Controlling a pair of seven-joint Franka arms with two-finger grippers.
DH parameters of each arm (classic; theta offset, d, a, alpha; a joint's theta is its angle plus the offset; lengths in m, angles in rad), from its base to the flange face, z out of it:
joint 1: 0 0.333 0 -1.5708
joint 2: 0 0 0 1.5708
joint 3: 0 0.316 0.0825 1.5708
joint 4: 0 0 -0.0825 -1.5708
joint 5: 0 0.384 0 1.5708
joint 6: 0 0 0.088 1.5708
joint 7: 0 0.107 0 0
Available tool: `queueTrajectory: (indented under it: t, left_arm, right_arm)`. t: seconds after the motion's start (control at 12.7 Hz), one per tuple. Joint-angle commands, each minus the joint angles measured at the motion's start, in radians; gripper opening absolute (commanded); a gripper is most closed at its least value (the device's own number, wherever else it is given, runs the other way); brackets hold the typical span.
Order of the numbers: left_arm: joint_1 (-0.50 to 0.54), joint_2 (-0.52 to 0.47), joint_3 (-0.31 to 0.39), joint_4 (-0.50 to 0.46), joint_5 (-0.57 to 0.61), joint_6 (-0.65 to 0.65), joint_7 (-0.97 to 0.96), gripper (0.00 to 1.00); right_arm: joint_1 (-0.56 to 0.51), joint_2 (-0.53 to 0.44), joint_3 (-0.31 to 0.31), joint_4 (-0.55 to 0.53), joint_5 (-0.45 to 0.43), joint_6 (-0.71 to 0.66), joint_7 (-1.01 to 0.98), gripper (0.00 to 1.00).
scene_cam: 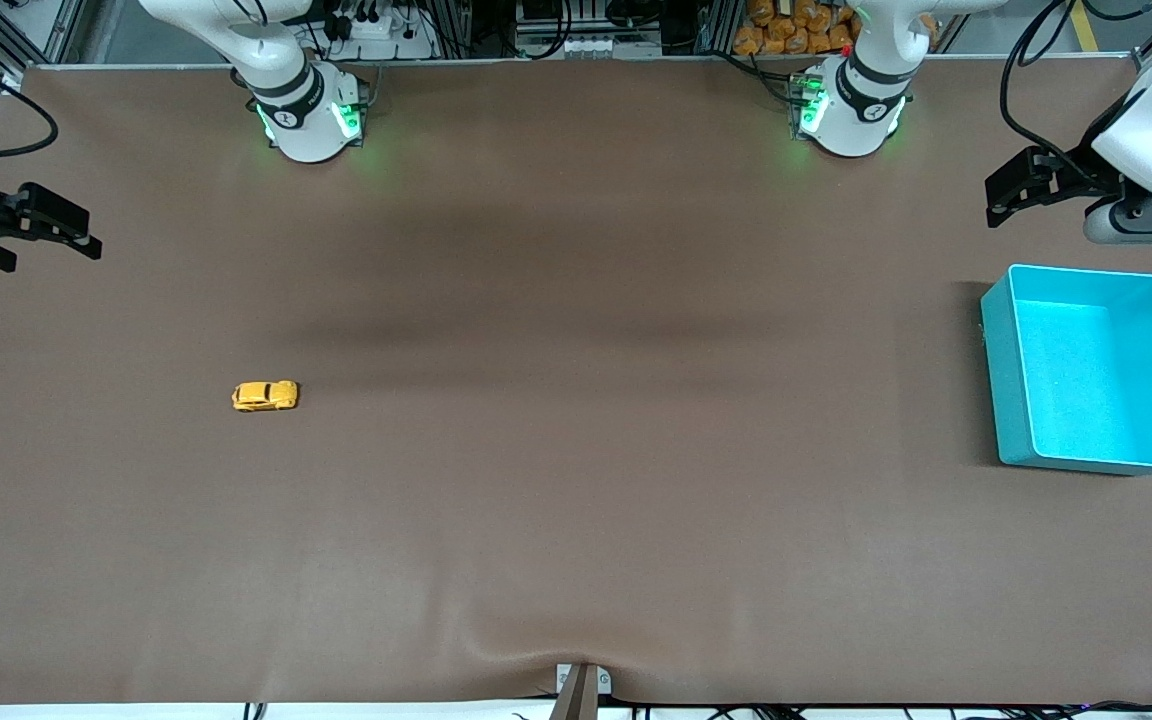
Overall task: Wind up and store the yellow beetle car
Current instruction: 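Reach the right gripper down over the yellow toy car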
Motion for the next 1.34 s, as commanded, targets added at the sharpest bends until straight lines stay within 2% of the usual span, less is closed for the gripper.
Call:
queueTrajectory:
  t: [0.0,0.39,0.79,1.26]
  left_arm:
    - [0.0,-0.007,0.004,0.006,-0.016,-0.015,0.0,1.0]
    - [0.002,-0.01,0.01,0.003,-0.021,-0.017,0.003,1.0]
    - [0.009,-0.01,0.011,0.003,-0.019,-0.054,0.009,1.0]
    - [0.009,-0.009,0.013,0.003,-0.018,-0.054,0.002,1.0]
  right_arm:
    - [-0.006,-0.012,0.007,-0.104,-0.006,0.074,-0.156,1.0]
    - [-0.005,0.023,0.007,-0.273,-0.007,0.255,-0.434,1.0]
    - [0.005,0.078,0.007,-0.41,-0.006,0.503,-0.815,1.0]
    - [0.015,0.184,0.007,-0.441,-0.007,0.675,-1.123,1.0]
